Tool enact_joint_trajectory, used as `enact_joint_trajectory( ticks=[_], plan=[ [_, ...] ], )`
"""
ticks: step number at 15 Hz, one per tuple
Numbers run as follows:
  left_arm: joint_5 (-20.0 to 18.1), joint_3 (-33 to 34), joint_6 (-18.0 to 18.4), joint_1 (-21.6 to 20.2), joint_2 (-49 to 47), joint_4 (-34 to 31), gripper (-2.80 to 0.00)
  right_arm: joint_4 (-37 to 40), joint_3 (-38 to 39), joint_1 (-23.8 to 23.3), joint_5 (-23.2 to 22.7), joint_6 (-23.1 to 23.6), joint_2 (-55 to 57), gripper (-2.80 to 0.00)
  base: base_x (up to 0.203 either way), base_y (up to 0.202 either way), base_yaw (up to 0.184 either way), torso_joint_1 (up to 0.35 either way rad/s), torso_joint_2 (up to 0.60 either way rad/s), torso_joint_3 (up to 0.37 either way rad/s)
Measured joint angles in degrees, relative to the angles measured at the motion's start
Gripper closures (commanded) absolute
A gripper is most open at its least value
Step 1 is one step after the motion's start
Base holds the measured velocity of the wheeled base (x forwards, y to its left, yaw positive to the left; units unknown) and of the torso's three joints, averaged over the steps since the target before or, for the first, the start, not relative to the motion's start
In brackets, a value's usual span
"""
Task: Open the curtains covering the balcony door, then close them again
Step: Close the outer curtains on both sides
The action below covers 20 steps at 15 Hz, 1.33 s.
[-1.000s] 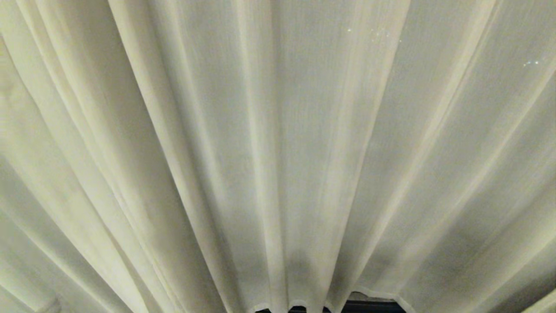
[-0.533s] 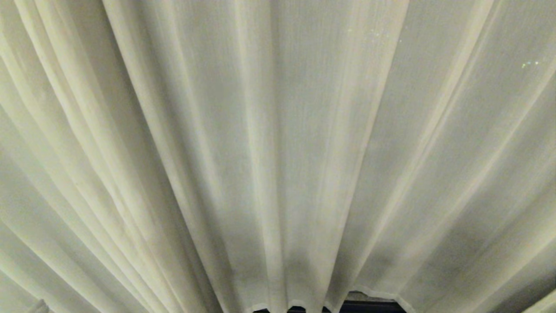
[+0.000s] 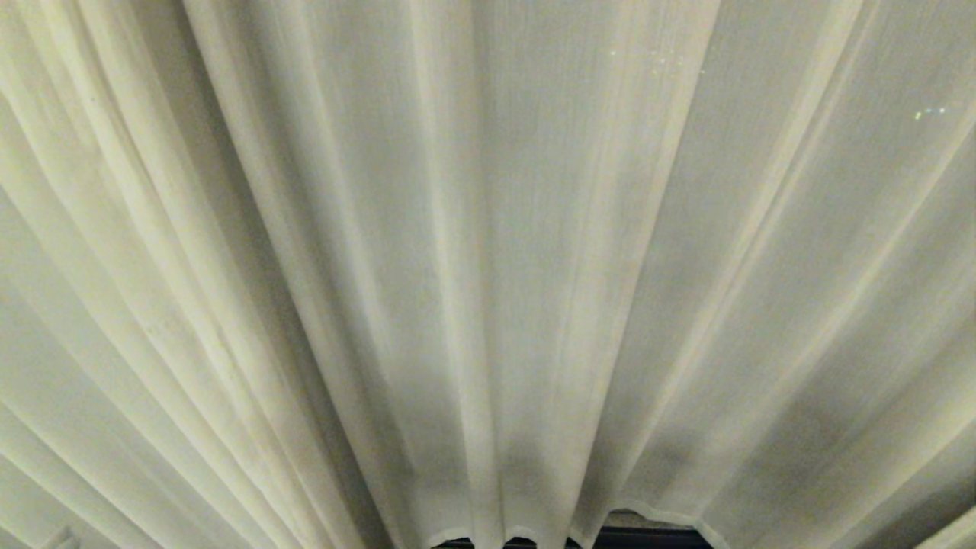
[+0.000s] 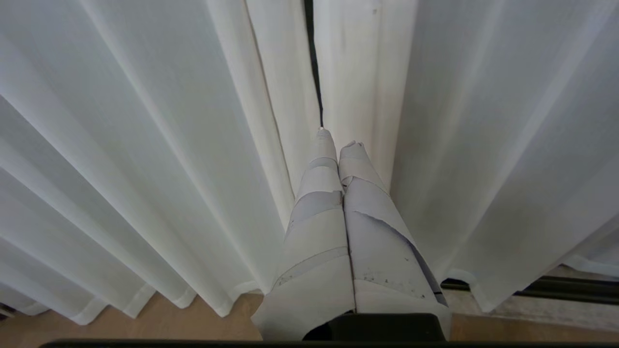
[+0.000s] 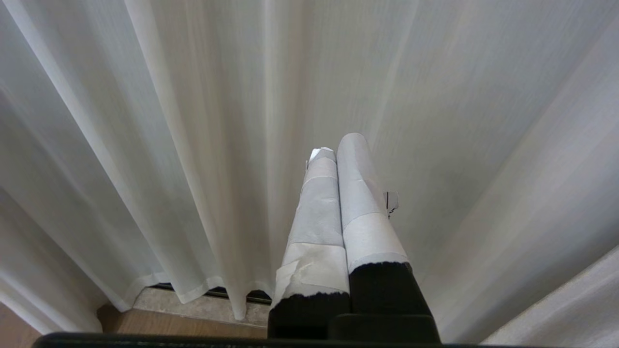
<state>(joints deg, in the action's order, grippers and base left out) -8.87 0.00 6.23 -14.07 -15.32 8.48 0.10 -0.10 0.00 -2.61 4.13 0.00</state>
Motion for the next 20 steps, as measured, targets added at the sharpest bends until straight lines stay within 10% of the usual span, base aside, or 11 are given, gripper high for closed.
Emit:
enact_joint_trajectory(
  ticks=[6, 20],
  plan=[
    [5.28, 0.0, -1.75, 13.45, 3.17, -3.27, 0.0, -0.02, 0.0, 0.0, 0.0, 0.05, 0.0, 0.0, 0.0, 0.0, 0.0, 0.0, 0.0, 0.0],
    [9.09, 0.0, -4.67, 14.07, 15.12, -8.41, 0.0, 0.0, 0.0, 0.0, 0.0, 0.05, 0.0, 0.0, 0.0, 0.0, 0.0, 0.0, 0.0, 0.0]
  ],
)
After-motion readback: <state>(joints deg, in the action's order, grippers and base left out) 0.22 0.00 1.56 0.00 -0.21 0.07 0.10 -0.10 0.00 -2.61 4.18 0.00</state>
